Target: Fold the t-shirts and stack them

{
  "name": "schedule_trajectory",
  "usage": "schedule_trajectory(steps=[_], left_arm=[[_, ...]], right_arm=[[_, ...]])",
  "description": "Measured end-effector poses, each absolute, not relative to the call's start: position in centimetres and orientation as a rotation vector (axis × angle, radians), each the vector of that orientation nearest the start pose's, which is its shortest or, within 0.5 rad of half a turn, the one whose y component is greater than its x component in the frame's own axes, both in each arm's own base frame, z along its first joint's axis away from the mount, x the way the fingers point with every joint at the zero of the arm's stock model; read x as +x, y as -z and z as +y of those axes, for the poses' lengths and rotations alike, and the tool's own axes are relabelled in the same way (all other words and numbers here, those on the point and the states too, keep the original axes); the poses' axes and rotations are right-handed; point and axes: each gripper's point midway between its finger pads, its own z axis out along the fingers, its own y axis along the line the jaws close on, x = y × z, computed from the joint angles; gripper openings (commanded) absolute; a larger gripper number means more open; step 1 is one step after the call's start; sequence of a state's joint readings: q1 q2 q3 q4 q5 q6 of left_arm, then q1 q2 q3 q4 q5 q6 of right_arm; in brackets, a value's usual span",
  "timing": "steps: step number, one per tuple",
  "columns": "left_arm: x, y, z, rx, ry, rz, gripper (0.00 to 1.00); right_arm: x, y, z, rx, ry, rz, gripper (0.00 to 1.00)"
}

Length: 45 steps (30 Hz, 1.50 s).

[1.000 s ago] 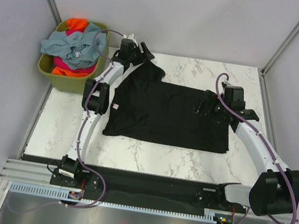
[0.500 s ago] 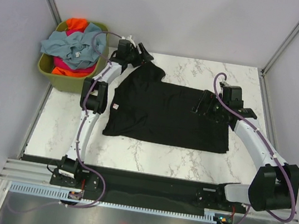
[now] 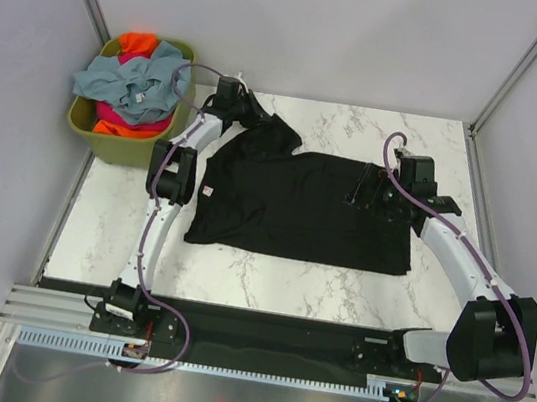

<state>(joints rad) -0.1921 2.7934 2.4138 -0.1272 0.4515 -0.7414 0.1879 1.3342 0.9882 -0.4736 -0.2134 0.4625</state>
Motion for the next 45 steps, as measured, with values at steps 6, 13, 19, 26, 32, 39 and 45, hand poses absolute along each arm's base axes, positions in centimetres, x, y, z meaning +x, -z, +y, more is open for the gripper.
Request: schedule_trajectory(steps=[6,13,19,26,32,39,45], left_arm=[[66.1,-3.1,-23.5,-0.304,1.036,2.175,0.02],[65.1,-3.1,-23.7,-0.285,1.078,2.196,0.02],[63.3,-4.5,-22.8,-0.301,1.083,2.241,0.02],[62.3,-10.2,-21.6,-0.250,1.063,2.196,0.02],[61.9,-11.7,-21.5,-0.206,1.064,2.177,0.02],[61.4,-11.0,-21.5,-0.204,1.069,2.201,0.02],[61.2,-10.5,-21.1,-0.208,1.069,2.212,0.02]], right_arm=[[33.1,-13.5,11.7,0.226,-0.535,2.437,0.98],[35.3,-11.5,9.6,0.331,-0.446,2.431,0.98],[42.4,-11.0,3.9,0.556,-0.329,2.352,0.89],[47.3,-7.6,-3.3,0.738,-0.196,2.327,0.81],[50.4,-4.0,-5.2,0.744,-0.118,2.372,0.80],[53.4,-3.4,-5.4,0.712,-0.119,2.355,0.67],[54.2,-3.1,-5.4,0.705,-0.128,2.344,0.59]])
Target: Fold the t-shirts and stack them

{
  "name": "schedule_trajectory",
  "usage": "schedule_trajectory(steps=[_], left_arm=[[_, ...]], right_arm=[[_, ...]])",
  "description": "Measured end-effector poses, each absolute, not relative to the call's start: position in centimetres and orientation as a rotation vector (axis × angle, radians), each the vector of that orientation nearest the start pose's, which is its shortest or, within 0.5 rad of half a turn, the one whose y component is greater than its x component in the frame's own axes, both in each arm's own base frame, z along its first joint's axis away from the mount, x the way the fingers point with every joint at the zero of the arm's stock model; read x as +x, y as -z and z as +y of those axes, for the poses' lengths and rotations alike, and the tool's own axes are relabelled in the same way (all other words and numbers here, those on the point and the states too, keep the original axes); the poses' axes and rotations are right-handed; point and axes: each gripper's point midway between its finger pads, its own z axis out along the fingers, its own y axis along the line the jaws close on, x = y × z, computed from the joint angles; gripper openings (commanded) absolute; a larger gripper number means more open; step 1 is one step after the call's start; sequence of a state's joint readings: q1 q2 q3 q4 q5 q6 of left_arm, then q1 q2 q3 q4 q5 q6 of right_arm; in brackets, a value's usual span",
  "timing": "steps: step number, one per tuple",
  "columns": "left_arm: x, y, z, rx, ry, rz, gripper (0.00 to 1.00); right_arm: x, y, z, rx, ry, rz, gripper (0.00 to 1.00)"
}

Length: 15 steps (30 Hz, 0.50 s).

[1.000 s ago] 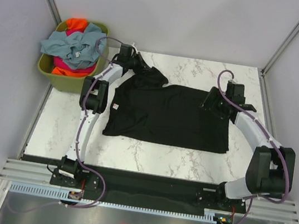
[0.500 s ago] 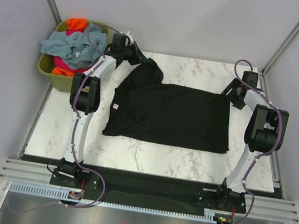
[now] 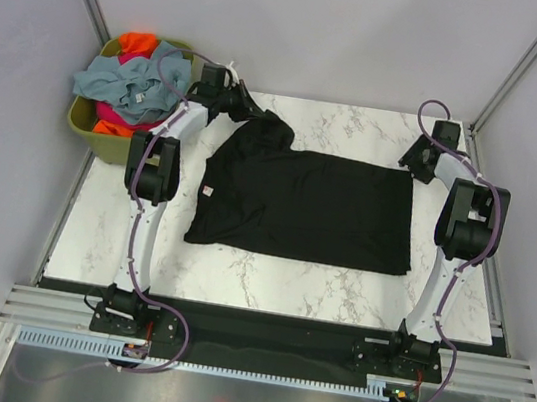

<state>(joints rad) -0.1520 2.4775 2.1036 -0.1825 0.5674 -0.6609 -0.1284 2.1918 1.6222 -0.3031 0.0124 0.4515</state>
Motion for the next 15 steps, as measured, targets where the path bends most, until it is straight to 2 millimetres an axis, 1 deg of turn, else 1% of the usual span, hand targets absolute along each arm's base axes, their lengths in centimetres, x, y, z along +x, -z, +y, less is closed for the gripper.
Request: schedule_trajectory(steps=[1,2,3,5,6,8,9,10,11,15], left_arm=[[61.21,-10.41,-21.07,-0.208,1.070,2.214,0.02],[61.22,-10.38,-20.95,-0.210,1.070,2.214,0.02],[61.22,-10.38,-20.86,-0.211,1.071,2.214,0.02],[61.21,-10.34,-20.78,-0.210,1.072,2.214,0.02],[61.18,-10.27,-20.76,-0.209,1.072,2.215,0.02],[61.12,-10.13,-20.70,-0.211,1.073,2.219,0.02],[61.11,-10.10,-20.65,-0.212,1.073,2.220,0.02],[61.09,-10.05,-20.65,-0.212,1.072,2.221,0.02],[61.09,-10.05,-20.65,-0.212,1.073,2.221,0.02],[60.99,-10.12,-20.52,-0.214,1.071,2.224,0.02]], right_arm=[[54.17,-3.09,-5.33,0.704,-0.132,2.344,0.58],[54.19,-3.06,-5.22,0.704,-0.140,2.344,0.53],[54.20,-3.02,-5.13,0.701,-0.146,2.344,0.46],[54.17,-2.91,-5.01,0.699,-0.155,2.345,0.39],[54.13,-2.83,-4.95,0.699,-0.158,2.347,0.32],[54.13,-2.82,-4.81,0.696,-0.168,2.349,0.22],[54.08,-2.77,-4.70,0.695,-0.175,2.351,0.11],[54.02,-2.68,-4.65,0.693,-0.177,2.354,0.04],[53.95,-2.60,-4.59,0.695,-0.181,2.356,0.00],[53.98,-2.58,-4.51,0.695,-0.187,2.354,0.00]])
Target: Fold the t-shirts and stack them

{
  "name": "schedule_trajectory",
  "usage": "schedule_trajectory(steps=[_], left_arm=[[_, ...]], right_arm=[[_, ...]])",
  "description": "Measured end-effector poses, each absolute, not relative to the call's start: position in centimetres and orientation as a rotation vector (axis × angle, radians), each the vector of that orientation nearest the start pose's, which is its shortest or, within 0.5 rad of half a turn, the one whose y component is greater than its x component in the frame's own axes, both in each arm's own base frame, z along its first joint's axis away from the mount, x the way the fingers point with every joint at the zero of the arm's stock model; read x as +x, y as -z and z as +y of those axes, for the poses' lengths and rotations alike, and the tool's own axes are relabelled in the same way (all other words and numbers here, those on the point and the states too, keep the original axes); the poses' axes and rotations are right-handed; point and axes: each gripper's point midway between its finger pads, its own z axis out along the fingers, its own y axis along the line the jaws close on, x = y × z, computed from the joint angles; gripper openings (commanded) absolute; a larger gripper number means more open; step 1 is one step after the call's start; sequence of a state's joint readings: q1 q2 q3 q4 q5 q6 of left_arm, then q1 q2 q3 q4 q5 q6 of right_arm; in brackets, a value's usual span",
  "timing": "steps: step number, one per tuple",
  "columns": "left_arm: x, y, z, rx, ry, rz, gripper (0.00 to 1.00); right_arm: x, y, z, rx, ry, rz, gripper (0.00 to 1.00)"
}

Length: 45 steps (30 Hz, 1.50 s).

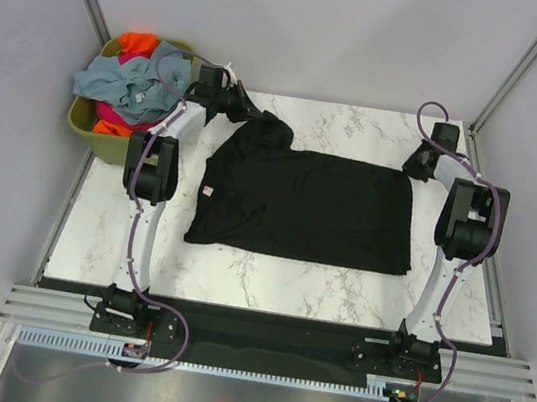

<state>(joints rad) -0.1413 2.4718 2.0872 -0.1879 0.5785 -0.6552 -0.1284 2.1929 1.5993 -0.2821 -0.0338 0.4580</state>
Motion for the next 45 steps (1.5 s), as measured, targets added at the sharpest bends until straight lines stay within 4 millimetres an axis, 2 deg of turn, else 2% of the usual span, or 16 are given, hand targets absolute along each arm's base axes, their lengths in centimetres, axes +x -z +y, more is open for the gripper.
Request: schedule_trajectory(steps=[4,11,17,20,23,25,29,38,41,45], left_arm=[[60.9,-11.2,-20.1,-0.203,1.061,2.213,0.02],[59.9,-15.8,-19.0,-0.165,1.039,2.165,0.02],[58.7,-19.0,-18.7,-0.133,1.029,2.128,0.02],[57.9,-19.9,-18.6,-0.124,1.024,2.124,0.02],[56.9,-20.3,-18.4,-0.118,1.019,2.130,0.02],[56.0,-20.4,-18.3,-0.118,1.015,2.140,0.02],[53.3,-20.3,-17.8,-0.118,0.998,2.172,0.02],[46.4,-21.9,-16.5,-0.073,0.943,2.175,0.02],[43.9,-21.6,-16.1,-0.063,0.934,2.184,0.02],[40.7,-20.2,-15.7,-0.072,0.926,2.218,0.02]], right_arm=[[54.0,-2.6,-4.3,0.691,-0.200,2.356,0.00],[53.1,-3.4,-3.9,0.684,-0.225,2.358,0.00],[52.4,-7.3,-3.5,0.667,-0.250,2.298,0.00],[52.2,-9.8,-3.4,0.650,-0.261,2.255,0.00],[51.7,-11.1,-3.3,0.640,-0.269,2.230,0.00],[51.1,-11.4,-3.2,0.638,-0.272,2.228,0.00],[49.6,-10.8,-2.9,0.645,-0.274,2.251,0.00],[46.1,-10.4,-2.8,0.662,-0.274,2.277,0.00],[44.8,-10.7,-3.0,0.669,-0.270,2.272,0.00],[43.1,-10.7,-3.1,0.680,-0.265,2.273,0.00]])
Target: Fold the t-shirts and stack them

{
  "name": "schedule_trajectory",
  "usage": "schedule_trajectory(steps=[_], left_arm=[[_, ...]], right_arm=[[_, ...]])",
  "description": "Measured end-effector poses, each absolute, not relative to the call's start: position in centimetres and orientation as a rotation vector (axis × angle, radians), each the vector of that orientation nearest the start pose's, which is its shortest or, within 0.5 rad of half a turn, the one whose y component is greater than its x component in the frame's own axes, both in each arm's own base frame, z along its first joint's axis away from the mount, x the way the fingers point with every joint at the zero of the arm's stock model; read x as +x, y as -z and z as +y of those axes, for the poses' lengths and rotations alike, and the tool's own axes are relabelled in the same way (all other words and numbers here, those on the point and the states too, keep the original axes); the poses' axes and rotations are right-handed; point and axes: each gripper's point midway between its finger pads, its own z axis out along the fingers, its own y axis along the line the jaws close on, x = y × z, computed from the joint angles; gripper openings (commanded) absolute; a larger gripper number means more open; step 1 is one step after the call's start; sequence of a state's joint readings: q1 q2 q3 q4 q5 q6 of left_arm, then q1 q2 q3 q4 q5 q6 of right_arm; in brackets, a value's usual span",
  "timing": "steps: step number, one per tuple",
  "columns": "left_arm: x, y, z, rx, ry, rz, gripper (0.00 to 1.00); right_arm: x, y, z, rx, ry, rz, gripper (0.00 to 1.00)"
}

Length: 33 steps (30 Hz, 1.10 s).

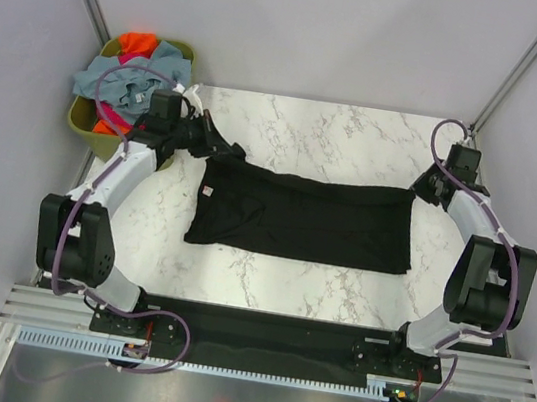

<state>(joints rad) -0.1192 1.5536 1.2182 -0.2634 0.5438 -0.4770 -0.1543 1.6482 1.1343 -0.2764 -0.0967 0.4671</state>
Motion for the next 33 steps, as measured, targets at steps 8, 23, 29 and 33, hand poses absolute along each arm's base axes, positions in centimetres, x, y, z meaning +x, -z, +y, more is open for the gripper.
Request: schedule_trajectory(steps=[8,23,29,33], left_arm=[[35.9,-16.4,-14.8,-0.118,0.906,2.299,0.02],[27.1,-13.0,-12.5,-0.212,0.798,2.407,0.53],[30.2,-14.4,-11.2,-0.251,0.682,2.336,0.50],[33.4,-11.1,-11.5,-0.305,0.669,2.396,0.45]], right_arm=[[39.6,-9.3,-3.0,0.705,-0.256,2.305,0.00],[34.3,-6.9,-4.0,0.843,-0.137,2.336,0.87],[36.7,-12.0,4.1,0.585,-0.250,2.284,0.81],[39.3,-16.3,18.0,0.207,-0.498,2.264,0.74]])
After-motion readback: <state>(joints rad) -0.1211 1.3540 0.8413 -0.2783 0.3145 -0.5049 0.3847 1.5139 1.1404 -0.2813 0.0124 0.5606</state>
